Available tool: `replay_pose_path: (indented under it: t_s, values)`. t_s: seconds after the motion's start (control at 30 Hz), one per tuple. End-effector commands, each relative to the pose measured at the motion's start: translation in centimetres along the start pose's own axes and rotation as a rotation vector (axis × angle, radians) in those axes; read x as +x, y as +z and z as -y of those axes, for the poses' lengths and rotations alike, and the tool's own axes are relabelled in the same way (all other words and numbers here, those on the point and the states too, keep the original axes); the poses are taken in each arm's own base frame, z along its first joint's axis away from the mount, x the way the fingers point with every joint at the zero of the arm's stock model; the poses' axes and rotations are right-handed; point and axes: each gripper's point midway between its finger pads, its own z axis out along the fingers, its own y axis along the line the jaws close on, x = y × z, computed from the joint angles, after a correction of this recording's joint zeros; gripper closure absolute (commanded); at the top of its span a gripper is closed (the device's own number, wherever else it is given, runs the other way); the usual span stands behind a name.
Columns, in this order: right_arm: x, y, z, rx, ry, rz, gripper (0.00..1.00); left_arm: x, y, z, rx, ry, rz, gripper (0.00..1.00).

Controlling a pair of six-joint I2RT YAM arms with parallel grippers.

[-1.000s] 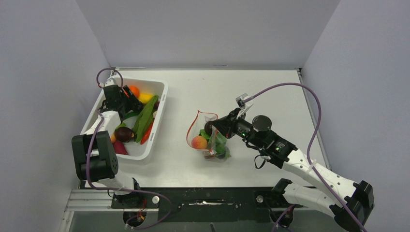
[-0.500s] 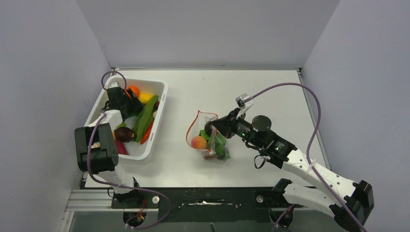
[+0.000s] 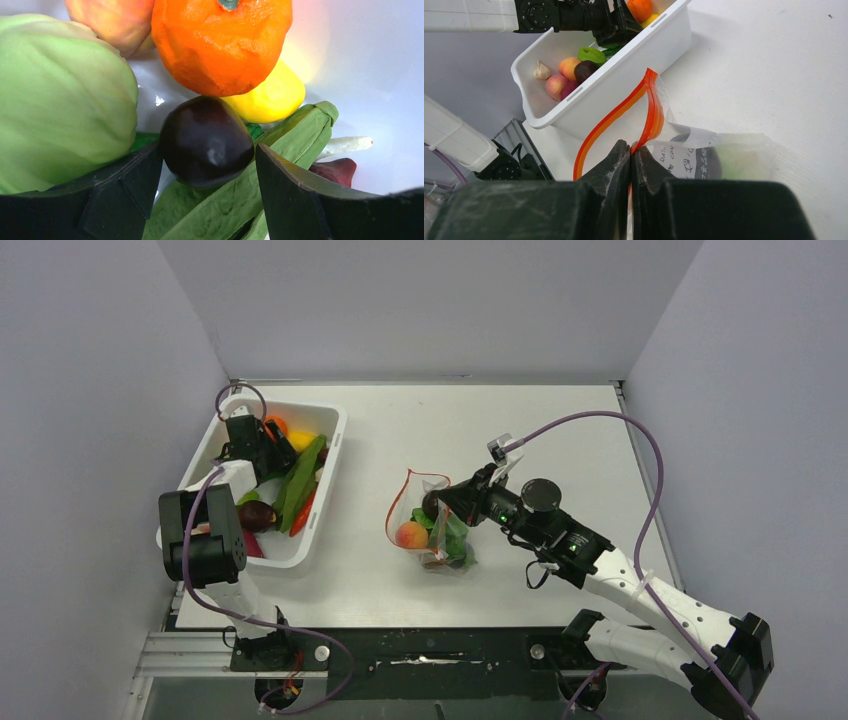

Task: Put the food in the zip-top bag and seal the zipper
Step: Pick up the fake vegetable from the bin.

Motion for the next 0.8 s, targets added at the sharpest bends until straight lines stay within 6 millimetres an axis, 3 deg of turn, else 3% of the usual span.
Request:
replay_pose_path:
  t_s: [0.0,0.17,0.37,0.77]
  values:
    - [-3.6,-0.2,-1.2,-0.036,-0.006,0.129,1.0,-3.6,0.4,1.0,0.008,0.042,0.096,0.33]
    - [-3.7,0.0,-1.2,-0.037,-0.008,0.127,1.0,-3.4,0.5,1.0,0.005,0.053,0.091,0.36]
    - [-3.6,0.1,-1.3,-0.037,-0.001,0.122,1.0,-3.6,-0.2,1.6,0.01,0.076,0.087,0.47]
    - [-3.1,0.4,-1.2,-0.037,0.022,0.113,1.0,-4.6,-4.4,2.7,-0.042,0.155,0.131,0.52]
